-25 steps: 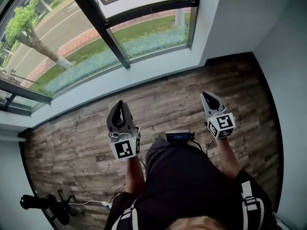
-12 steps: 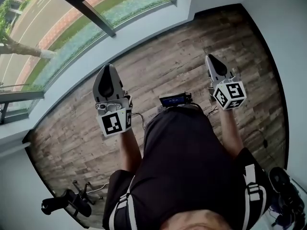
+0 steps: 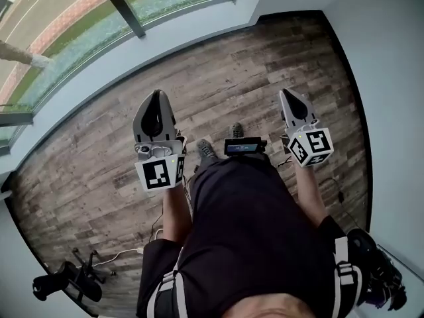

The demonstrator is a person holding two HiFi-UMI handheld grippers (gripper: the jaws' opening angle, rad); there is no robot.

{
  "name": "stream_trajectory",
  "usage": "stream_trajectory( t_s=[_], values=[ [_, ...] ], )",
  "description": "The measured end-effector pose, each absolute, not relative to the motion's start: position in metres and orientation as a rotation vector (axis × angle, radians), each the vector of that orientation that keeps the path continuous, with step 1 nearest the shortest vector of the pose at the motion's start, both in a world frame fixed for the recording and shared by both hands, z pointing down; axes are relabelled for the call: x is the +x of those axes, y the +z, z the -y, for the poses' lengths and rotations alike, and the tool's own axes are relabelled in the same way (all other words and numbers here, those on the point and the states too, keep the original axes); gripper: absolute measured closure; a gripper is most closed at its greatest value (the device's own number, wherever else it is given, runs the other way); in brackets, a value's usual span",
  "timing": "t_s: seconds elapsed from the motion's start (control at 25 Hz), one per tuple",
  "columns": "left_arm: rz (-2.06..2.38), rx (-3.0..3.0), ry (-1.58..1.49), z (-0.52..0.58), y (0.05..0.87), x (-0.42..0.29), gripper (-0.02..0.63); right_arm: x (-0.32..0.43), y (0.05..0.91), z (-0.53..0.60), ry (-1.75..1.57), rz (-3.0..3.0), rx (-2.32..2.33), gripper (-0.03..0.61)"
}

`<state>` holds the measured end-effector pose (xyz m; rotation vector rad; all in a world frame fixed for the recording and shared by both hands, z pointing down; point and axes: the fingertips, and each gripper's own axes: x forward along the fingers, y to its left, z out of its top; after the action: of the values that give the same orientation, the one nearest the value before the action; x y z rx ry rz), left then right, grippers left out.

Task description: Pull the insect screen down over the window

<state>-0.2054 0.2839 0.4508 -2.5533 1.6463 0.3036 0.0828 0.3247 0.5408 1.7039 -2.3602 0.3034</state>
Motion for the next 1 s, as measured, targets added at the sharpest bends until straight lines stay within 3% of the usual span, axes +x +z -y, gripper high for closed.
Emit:
stream_trajectory(
  t_s=[0.36,0.6,1.0],
  values=[
    [-1.641,-2.560,0.415,-0.302,0.429,-0.217,0.607,0.033,0.525,-0.325,0.212,2.479,1.542,0.571],
    [-1.380,-2.835,1.209,-0.308,0.398,-0.213,0.607,0.043,0.501,-0.322,0.138,2.568,1.504,0.569],
    [-1.305,-2.850,0.898,-0.319,0.393,-0.172,0.607,0.070,0.513,-0.330,0.229,2.556,1.561,0.571]
  ],
)
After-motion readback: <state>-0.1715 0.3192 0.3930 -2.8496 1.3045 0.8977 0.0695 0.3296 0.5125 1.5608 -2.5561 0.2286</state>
